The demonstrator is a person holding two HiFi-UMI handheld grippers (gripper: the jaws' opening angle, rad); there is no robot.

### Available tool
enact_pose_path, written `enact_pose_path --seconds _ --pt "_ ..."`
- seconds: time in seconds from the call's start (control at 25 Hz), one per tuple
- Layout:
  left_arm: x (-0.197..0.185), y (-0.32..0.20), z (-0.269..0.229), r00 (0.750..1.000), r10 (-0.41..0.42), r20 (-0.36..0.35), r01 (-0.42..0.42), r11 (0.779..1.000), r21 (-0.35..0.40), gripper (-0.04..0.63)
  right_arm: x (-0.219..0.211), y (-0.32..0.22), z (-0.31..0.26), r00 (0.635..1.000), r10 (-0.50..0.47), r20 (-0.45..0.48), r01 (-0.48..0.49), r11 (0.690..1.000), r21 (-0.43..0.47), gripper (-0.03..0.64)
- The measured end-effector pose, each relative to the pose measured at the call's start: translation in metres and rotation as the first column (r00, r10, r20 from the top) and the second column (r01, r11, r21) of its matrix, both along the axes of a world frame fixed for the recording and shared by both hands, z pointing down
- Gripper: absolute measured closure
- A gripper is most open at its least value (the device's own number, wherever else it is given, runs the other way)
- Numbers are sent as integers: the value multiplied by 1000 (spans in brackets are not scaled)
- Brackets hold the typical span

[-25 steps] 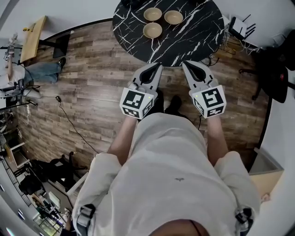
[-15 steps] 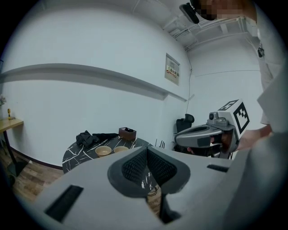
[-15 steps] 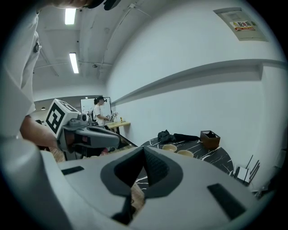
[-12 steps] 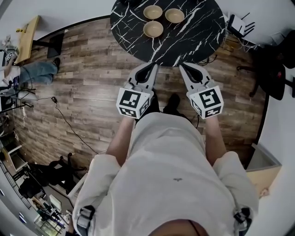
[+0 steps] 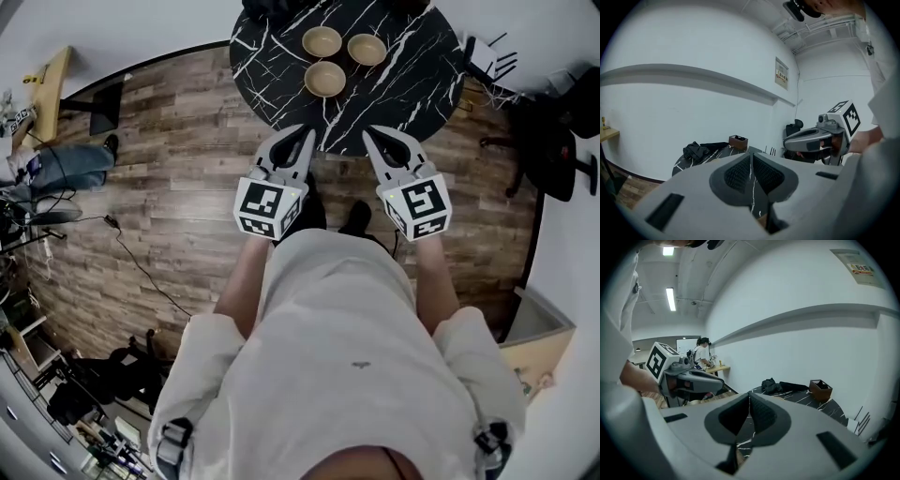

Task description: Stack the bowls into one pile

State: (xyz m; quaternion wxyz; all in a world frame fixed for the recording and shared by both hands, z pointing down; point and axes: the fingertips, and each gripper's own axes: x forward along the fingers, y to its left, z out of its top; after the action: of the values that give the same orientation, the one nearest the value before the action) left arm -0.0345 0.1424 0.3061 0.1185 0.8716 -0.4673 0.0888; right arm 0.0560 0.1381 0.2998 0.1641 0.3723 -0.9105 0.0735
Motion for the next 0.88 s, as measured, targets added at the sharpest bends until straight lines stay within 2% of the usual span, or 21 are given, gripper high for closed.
enact_pose_path --seconds 0.16,0.48,0.88 --pt "-13 -23 3 999 42 1 -42 999 -2 586 -14 -20 0 999 35 -5 -35 999 -4 583" --pt "-29 -67 10 991 134 6 -134 991 -8 518 -31 -58 5 992 129 -10 -129 992 -10 496" --pt "-40 -93 30 970 243 -28 -244 968 -50 499 -40 -76 19 966 258 -25 -259 965 -47 466"
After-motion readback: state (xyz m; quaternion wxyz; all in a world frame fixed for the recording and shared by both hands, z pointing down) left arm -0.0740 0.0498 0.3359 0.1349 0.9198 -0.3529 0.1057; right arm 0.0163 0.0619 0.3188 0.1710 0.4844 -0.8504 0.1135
